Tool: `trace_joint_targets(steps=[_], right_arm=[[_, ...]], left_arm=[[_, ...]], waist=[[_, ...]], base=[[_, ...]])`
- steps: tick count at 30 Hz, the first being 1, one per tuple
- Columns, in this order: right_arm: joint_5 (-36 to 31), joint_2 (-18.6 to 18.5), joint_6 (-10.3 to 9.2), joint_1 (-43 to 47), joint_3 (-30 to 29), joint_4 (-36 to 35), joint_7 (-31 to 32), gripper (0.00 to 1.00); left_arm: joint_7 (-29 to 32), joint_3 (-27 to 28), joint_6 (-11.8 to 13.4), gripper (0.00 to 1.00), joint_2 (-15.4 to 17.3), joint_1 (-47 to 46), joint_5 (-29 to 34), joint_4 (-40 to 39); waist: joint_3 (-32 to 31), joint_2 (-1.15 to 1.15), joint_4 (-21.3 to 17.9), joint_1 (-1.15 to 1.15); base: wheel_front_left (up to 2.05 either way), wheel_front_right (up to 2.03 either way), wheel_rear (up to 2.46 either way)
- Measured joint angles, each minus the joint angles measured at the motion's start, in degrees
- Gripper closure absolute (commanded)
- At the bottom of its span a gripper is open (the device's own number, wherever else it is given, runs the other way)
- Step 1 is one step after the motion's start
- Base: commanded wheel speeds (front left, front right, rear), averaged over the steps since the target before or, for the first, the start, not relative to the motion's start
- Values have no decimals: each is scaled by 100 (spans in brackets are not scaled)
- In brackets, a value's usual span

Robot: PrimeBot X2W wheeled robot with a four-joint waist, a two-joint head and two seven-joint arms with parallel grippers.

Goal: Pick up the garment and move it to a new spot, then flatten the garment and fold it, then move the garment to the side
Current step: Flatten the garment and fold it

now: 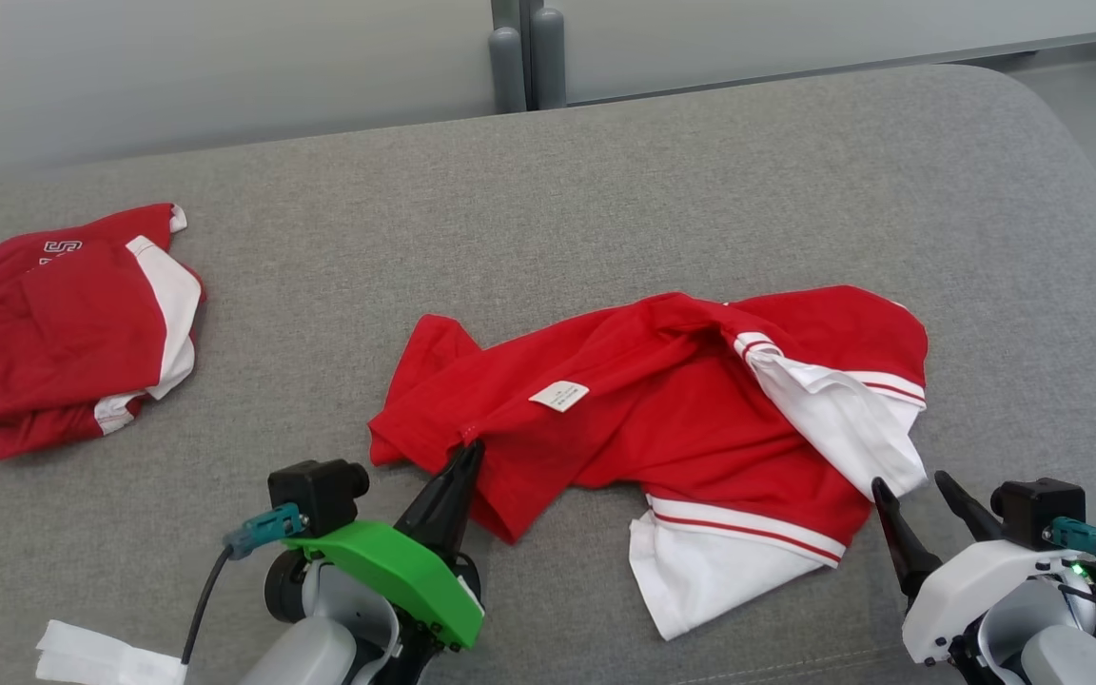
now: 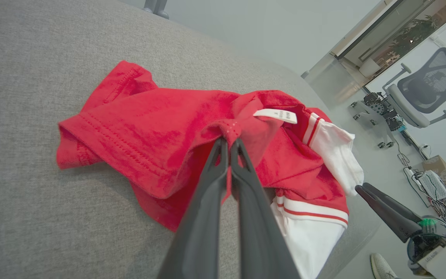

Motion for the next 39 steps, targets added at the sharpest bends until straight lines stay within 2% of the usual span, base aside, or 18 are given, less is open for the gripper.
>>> trace_joint_targets(steps=[17,22,24,29,30,32,33,36,37,38,39], right_arm=[[140,77,129,-310,-48,662,11,0],[182,142,264,-427,-34,799,-20,0],[232,167,404,-507,-4,847,-22,0],[244,185,483,-602,13,1004,-30,1],[250,189,504,-611,12,1037,-54,11],[271,197,516,-642,11,1083,-77,43],[281,198,552,-672,11,1106,-79,53],[283,201,603,-703,13,1154,-146,78],[283,201,603,-703,13,1154,-146,83],[283,203,606,-703,21,1163,-165,83],[283,205,615,-703,31,1169,-181,92]], left_arm=[[107,148,143,100,152,40,-14,-443],[153,168,177,100,215,71,-14,-535],[158,172,191,100,229,100,-14,-602],[218,175,192,100,229,100,-14,-660],[225,176,192,100,229,100,-14,-675],[225,180,193,100,230,101,-14,-704],[226,183,193,100,230,101,-14,-720],[240,198,202,100,232,104,-14,-765],[240,198,202,100,232,104,-14,-765],[249,202,202,100,232,106,-14,-773],[249,208,203,100,233,108,-14,-778]], waist=[[62,0,33,0],[84,0,8,0],[112,0,0,0],[147,0,-1,0],[155,0,2,0],[167,0,7,0],[173,0,10,0],[183,0,14,0],[183,0,14,0],[184,0,14,0],[183,0,13,0]], base=[[0,0,0],[0,0,0],[0,0,0],[0,0,0],[0,0,0],[0,0,0],[0,0,0],[0,0,0],[0,0,0],[0,0,0],[0,0,0]])
